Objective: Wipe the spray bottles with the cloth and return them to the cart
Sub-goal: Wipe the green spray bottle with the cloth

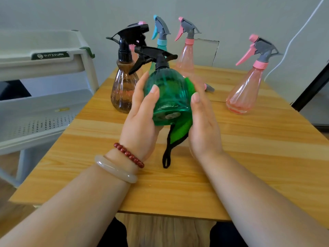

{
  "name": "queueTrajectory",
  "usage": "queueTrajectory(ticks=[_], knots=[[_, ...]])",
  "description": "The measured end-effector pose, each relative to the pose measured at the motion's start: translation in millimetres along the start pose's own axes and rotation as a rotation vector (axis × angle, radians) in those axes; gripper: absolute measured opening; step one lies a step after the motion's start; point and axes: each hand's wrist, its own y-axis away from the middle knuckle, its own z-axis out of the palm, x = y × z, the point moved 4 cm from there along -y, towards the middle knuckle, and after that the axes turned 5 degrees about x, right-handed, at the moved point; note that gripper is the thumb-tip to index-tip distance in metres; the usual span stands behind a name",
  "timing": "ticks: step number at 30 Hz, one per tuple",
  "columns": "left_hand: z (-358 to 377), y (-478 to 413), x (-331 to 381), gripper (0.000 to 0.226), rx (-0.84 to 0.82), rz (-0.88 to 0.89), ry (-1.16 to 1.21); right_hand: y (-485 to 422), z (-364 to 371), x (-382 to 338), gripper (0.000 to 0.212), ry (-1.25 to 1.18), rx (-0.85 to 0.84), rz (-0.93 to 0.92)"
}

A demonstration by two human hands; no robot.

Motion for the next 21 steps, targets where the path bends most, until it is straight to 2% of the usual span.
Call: queueTrajectory(ticks=[2, 5, 10, 14, 16, 19, 21], knots=[[-1, 0, 0, 0.048, 0.0, 0.035, -0.077, 1, -1, 1, 0.048, -0.023, -0.002, 0.022], [-4, -4, -3, 0.057, -0.015, 0.096, -0.315, 5, -6, -2, 0.044, 0.084, 0.05, -0.03], [-2, -5, -7, 0.054, -0.086, 0.031, -0.243, 5, -11, -11, 0.041, 0.234, 0.097, -0.192], [1, -3, -8, 0.064, -0.163, -0.113, -0.01, 8, -1, -16, 0.038, 0.394, 0.002, -0.392], [1, -4, -7, 0.061, -0.163, -0.116, 0.059, 6, -2, -12, 0.04, 0.321, 0.034, -0.326], [4, -3, -7, 0.053, -0.158, -0.098, 0.127, 5, -3, -3, 0.045, 0.169, 0.088, -0.112], [5, -4, -7, 0.05, -0.16, -0.099, 0.121, 7, -3, -6, 0.047, 0.218, 0.086, -0.161]])
